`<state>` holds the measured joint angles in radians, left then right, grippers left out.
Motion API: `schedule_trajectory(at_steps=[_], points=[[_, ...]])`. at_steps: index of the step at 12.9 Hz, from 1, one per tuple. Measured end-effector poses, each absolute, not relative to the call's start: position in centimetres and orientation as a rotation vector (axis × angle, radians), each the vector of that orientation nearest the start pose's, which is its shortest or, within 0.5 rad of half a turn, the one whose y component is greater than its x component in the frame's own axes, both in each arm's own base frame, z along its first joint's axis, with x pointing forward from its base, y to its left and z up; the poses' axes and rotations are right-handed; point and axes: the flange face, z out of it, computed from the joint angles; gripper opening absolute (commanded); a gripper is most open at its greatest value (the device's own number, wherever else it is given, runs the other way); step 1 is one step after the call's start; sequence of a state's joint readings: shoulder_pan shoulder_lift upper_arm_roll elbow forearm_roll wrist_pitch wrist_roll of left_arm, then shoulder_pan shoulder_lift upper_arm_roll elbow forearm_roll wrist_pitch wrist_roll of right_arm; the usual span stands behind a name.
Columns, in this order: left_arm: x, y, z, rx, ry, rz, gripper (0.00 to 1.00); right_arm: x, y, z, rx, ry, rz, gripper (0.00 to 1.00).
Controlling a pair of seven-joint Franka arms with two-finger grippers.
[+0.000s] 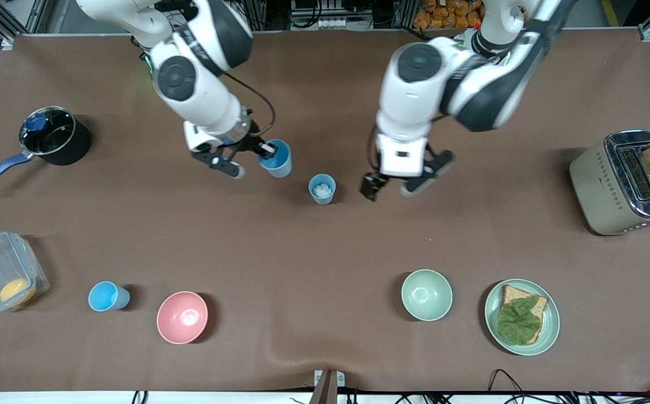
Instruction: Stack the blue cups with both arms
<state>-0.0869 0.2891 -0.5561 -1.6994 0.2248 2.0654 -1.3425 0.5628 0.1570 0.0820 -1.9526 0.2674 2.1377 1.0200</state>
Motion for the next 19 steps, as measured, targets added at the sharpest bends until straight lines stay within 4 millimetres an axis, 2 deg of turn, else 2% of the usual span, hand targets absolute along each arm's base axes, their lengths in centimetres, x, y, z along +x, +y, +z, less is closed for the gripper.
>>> schedule_trajectory(at_steps=[2, 4, 7, 9, 10, 12, 15, 17, 19], points=[[57.1, -28.3, 47.0, -3.089, -0.868, -0.117, 1.0, 46.2, 39.2, 37.9, -2.838, 0.778, 0.218, 0.0], [58.3, -23.6, 47.6, -3.092, -0.721, -0.072, 1.0, 46.4, 40.7, 36.3, -2.836, 0.791, 0.221, 0.0], [58.3, -20.6, 48.6, -3.073, -0.622, -0.038, 1.0, 47.0, 41.7, 35.1, -2.84, 0.789, 0.231, 0.0], [58.1, -18.9, 50.0, -3.048, -0.605, -0.003, 1.0, 46.8, 42.7, 34.1, -2.836, 0.787, 0.219, 0.0], [57.9, -18.1, 51.5, -3.03, -0.606, 0.021, 1.0, 46.6, 43.3, 33.4, -2.829, 0.798, 0.204, 0.0], [57.4, -16.6, 55.7, -3.009, -0.588, 0.049, 1.0, 46.0, 44.5, 31.8, -2.834, 0.805, 0.196, 0.0], [56.6, -14.1, 60.3, -3.014, -0.487, 0.017, 1.0, 45.8, 44.9, 30.6, -2.85, 0.804, 0.198, 0.0], [56.3, -11.4, 61.1, -3.014, -0.331, 0.04, 1.0, 45.7, 45.0, 30.2, -2.865, 0.79, 0.194, 0.0], [56.5, -9.5, 60.7, -3.021, -0.28, 0.073, 1.0, 45.5, 45.3, 29.9, -2.867, 0.781, 0.187, 0.0]])
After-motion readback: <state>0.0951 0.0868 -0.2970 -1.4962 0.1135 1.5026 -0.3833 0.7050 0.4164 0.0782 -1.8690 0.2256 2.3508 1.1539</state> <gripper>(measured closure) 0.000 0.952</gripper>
